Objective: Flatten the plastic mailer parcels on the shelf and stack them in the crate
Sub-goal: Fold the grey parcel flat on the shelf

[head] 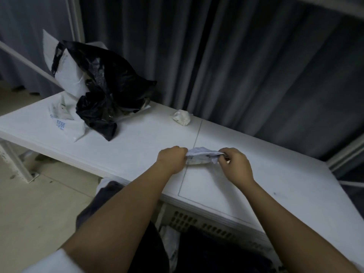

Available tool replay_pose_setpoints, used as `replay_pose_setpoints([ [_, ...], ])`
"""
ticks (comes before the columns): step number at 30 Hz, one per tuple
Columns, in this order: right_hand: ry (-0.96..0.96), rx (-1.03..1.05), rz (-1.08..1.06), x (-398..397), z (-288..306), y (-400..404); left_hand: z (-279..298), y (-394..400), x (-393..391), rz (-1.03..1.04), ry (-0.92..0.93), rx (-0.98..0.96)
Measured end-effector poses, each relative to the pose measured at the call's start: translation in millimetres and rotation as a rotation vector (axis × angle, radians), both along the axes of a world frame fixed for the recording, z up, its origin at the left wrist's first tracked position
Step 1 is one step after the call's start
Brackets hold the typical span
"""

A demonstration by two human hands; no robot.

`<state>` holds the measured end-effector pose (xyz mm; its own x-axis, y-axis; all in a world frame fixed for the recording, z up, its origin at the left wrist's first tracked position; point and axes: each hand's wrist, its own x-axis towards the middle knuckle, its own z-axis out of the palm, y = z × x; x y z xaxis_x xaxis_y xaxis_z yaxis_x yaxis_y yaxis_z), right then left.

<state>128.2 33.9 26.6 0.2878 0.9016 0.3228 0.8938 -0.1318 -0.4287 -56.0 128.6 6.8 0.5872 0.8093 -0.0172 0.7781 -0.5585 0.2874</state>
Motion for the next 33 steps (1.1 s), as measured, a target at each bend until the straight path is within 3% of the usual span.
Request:
replay_pose_setpoints([
  [3, 0.041, 0.117, 0.014, 29.4, 4.9, -40.7, -1.0, -33.9, 28.3, -0.076, -0.052, 0.023],
  [6, -0.01, 0.107, -0.008, 55.2, -17.6, -81.9, -17.3, -65.3, 48.9, -0.207, 0.006, -0.024],
  [12, 0.076, -0.433, 0.085, 78.2, -83.6, -148.3, -47.3, -115.2, 73.2, -0.327, 0.199, -0.312],
  [14, 0.128, -0.368, 0.023, 83.1, -92.2, -157.5, -51.6, -123.0, 86.2, -0.291, 0.157, -0.28],
  [18, 0.102, -0.044, -0.097, 78.2, -82.4, -139.3, -48.6, -122.5, 97.6, -0.179, -0.072, -0.13],
  [20, 0.102, -0.021, -0.094, 77.4, -74.9, -122.0, -45.4, -116.9, 105.5, -0.108, -0.181, -0.099],
  [22, 0.122, -0.242, 0.001, 79.5, -75.5, -108.2, -47.3, -106.9, 110.8, -0.081, -0.156, -0.204],
  [25, 0.016, -0.56, 0.155, 82.2, -88.9, -105.5, -52.7, -97.2, 108.4, -0.18, 0.039, -0.398],
  [27, 0.028, -0.483, 0.192, 83.7, -95.7, -109.6, -56.4, -91.7, 101.8, -0.221, 0.062, -0.422],
  [33, 0.145, 0.015, 0.037, 99.8, -57.6, -102.5, -44.3, -65.8, 82.3, -0.235, -0.277, -0.493],
])
